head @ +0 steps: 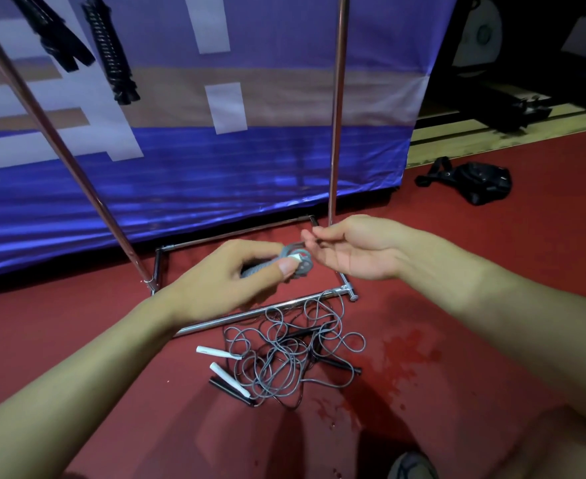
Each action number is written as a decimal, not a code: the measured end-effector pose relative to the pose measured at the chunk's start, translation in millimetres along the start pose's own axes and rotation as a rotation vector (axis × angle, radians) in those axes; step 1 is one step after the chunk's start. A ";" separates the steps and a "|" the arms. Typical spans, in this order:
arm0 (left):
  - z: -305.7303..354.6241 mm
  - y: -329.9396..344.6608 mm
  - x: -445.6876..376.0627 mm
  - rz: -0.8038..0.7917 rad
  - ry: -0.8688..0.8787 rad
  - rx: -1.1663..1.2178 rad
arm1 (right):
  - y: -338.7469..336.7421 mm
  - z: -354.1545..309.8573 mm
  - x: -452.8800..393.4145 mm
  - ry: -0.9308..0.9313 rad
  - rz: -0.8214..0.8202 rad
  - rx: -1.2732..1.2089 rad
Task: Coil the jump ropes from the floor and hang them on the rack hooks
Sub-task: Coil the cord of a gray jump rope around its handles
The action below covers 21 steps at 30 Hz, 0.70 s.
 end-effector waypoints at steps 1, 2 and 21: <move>-1.6 -3.9 -0.4 0.038 -0.003 0.025 | 0.6 2.7 -0.6 0.031 -0.021 -0.028; -3.8 -8.1 -0.6 0.074 -0.011 0.055 | 0.9 3.9 -0.9 0.044 -0.039 -0.031; -22.2 -32.0 -2.6 0.331 -0.117 0.251 | 61.9 -0.4 59.5 -1.029 -0.157 1.673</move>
Point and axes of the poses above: each hand's wrist, its own x-axis away from the middle knuckle, its own y-axis out of the palm, z = x × y, the point moved 7 cm from there along -x, towards the middle knuckle, and after that the axes turned 1 degree about -y, right-handed, at the moved point
